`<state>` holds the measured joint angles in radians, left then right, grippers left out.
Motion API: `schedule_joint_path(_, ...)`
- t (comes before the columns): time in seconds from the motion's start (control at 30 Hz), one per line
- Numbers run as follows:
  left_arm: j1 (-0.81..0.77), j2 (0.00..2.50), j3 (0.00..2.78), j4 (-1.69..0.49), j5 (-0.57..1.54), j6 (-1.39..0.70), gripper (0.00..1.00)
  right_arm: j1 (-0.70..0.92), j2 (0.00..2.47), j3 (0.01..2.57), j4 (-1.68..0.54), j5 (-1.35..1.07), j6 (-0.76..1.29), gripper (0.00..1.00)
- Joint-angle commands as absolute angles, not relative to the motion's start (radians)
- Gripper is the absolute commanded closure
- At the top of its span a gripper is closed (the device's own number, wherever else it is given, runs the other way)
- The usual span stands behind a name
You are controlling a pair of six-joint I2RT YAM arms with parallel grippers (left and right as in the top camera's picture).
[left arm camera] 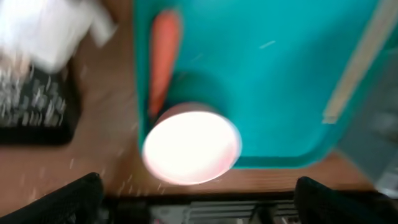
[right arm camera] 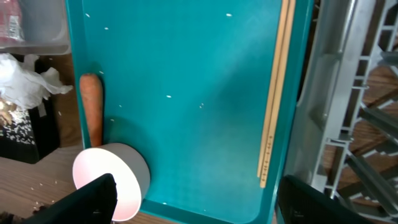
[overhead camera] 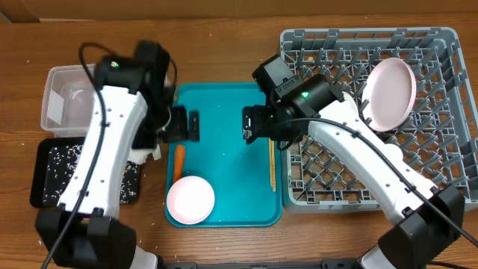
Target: Sort waste into correct bins and load items into the dishwasher
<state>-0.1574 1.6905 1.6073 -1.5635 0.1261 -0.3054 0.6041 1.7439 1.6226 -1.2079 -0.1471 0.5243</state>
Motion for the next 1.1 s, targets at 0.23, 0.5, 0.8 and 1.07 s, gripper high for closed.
schedule_joint_path(0.23, -0.146, 1.693, 1.173, -1.357, 0.187, -0.479, 0.55, 0.552, 1.747, 1.621, -1.194, -0.031, 0.577, 0.09)
schedule_joint_path(0.5, -0.146, 1.693, 1.073, -1.318, 0.194, -0.479, 0.96, 0.509, 1.747, 1.621, -1.193, -0.046, 0.577, 0.07)
schedule_joint_path(0.8, -0.149, 1.693, 0.959, -1.156, 0.219, -0.480, 0.96, 0.509, 1.747, 1.621, -1.201, -0.046, 0.577, 0.07)
schedule_joint_path(1.07, -0.149, 1.693, 0.942, -0.958, 0.252, -0.471, 0.96, 0.509, 1.747, 1.621, -1.200, -0.046, 0.577, 0.07)
